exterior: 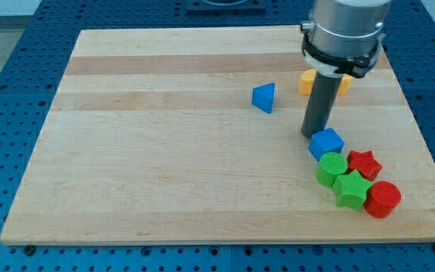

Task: Move the triangle towards the center side

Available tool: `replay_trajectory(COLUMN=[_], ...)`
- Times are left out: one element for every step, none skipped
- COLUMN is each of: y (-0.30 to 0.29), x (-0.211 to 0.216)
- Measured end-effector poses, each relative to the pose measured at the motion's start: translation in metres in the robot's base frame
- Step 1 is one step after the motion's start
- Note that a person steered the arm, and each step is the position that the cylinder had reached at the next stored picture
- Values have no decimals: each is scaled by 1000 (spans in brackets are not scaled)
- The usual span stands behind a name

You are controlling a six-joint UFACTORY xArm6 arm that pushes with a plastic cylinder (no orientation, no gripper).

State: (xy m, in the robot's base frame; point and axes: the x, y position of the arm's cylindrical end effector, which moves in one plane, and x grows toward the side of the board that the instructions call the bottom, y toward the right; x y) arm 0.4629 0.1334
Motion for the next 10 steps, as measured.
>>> replay_trajectory(y=[-5, -14, -12, -21, -39, -66, -88, -88, -97, -131], x=[-5, -30, -43, -56, -69, -79, -69, -65, -98, -118])
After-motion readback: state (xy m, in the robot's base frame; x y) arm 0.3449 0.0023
